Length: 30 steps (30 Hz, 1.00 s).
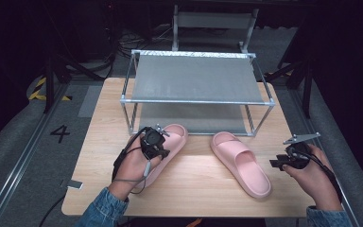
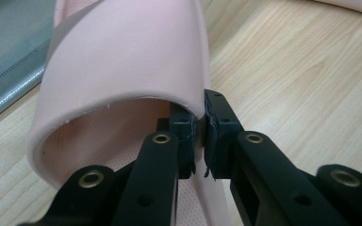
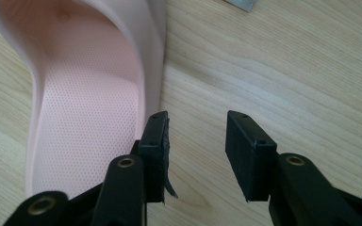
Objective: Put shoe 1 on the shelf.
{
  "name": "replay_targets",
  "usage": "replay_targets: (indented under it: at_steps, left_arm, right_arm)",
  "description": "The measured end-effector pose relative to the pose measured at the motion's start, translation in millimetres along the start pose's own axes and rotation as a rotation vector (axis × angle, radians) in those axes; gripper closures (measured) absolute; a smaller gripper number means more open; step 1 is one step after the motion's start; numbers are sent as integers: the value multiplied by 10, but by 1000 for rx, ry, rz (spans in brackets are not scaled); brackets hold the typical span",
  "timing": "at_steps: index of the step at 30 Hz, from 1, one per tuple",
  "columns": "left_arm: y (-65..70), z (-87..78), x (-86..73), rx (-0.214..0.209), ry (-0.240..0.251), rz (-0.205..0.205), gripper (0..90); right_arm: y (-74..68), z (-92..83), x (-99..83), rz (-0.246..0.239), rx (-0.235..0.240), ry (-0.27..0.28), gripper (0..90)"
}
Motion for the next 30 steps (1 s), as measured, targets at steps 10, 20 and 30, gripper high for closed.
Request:
replay_targets:
  at_steps: [10,20,30]
  left_arm:
    - [206,-287,153,-43,17,8,824]
    - [321,-490,271,-60,18,20,824]
    - [451,-723,457,-89,43,49,826]
  right_arm:
    - [51,-31,-20,14,-5,6,612]
    - [33,3,-33,6,3,-2,612]
    - [51,-10,-83,23,5,-4,611]
Point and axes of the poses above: each handheld gripper's, and its own axes: z roughly forward along the jaws, x roughly out of its top, y roughly to its right, the point moved 9 cm from there along z, roughly forward along the jaws, and after that the axes turned 8 degrees about -x, right-handed, at the moved point
